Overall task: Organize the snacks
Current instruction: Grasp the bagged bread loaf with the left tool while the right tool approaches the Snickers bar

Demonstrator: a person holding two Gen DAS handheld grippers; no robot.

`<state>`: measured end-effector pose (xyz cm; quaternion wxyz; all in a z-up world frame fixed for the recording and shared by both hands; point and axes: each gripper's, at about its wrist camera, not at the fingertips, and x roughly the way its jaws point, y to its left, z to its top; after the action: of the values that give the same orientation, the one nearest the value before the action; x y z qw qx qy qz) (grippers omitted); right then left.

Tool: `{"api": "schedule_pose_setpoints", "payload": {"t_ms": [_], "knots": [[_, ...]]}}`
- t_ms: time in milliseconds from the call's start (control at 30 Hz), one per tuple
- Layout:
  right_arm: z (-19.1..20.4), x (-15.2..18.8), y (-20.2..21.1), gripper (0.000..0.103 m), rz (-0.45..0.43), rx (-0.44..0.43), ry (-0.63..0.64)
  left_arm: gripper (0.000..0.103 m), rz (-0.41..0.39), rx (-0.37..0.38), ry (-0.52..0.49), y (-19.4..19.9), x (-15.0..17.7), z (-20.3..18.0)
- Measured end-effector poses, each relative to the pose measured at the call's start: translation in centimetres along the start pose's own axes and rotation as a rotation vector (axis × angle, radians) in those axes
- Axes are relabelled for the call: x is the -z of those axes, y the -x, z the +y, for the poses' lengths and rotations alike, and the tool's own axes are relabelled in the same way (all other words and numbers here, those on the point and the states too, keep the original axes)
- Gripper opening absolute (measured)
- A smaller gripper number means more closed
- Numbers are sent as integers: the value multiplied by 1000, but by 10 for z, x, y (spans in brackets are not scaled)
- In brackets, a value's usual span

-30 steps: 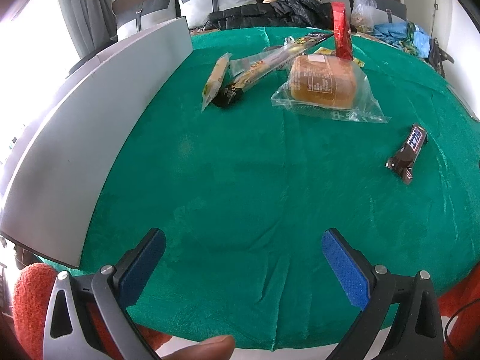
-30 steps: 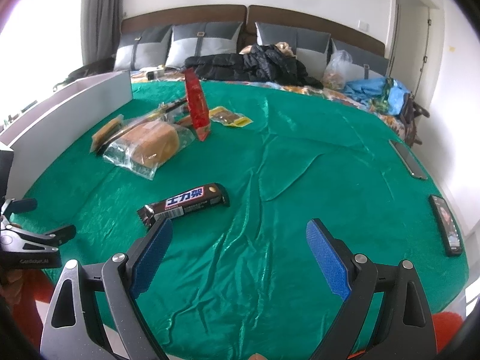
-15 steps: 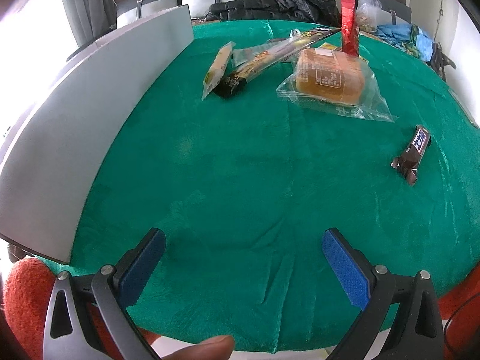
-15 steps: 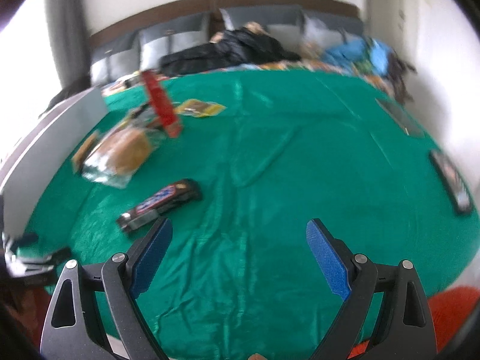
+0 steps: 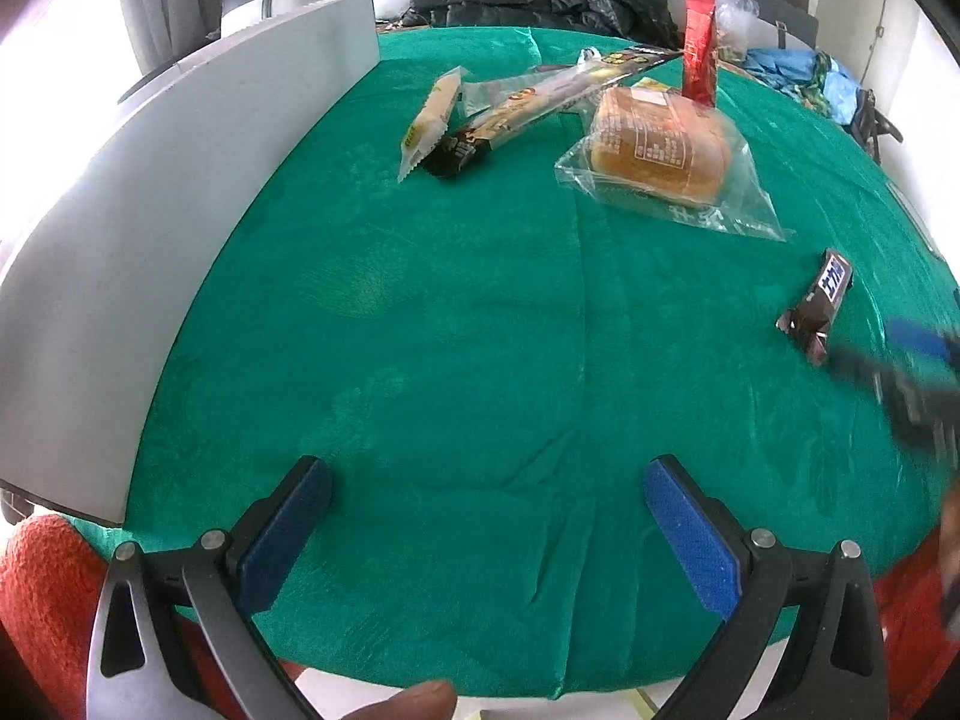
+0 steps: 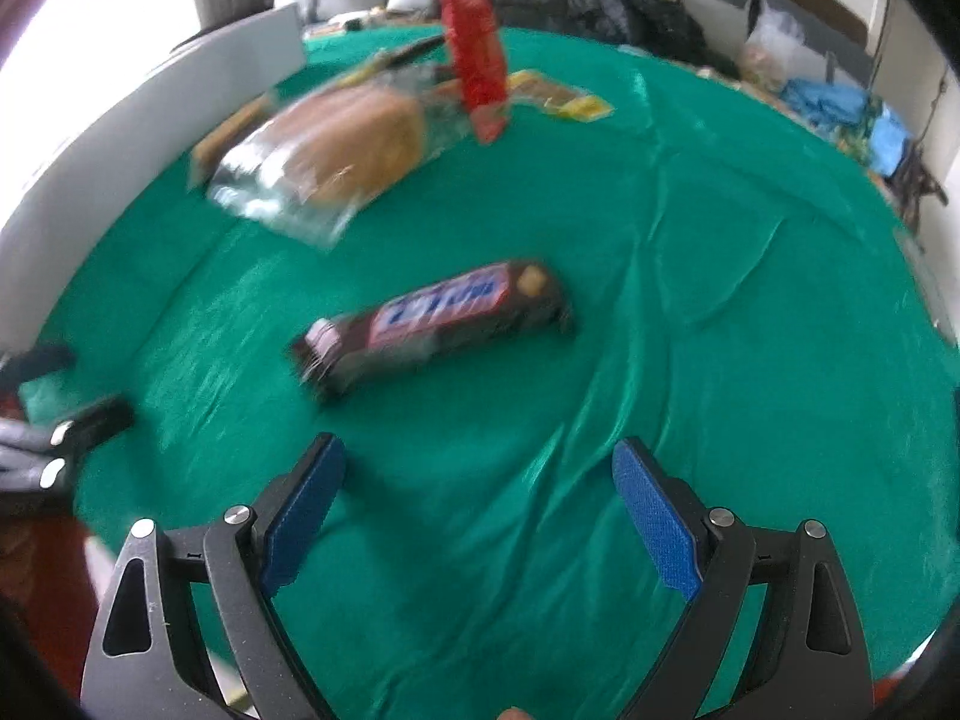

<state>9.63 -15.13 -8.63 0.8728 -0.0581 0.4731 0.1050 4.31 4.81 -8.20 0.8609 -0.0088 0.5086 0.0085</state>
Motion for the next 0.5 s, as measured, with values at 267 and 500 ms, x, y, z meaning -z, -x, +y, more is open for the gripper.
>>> {"api": "schedule_pose_setpoints", "payload": {"t_ms": [267,500], "knots": [[-65,-30,19,92,-114,106,-168,103,0,2,-1,0,1,0],[-78,16,10,93,-39,87,-235,103,-5,-13,22,0,0,-2]]}}
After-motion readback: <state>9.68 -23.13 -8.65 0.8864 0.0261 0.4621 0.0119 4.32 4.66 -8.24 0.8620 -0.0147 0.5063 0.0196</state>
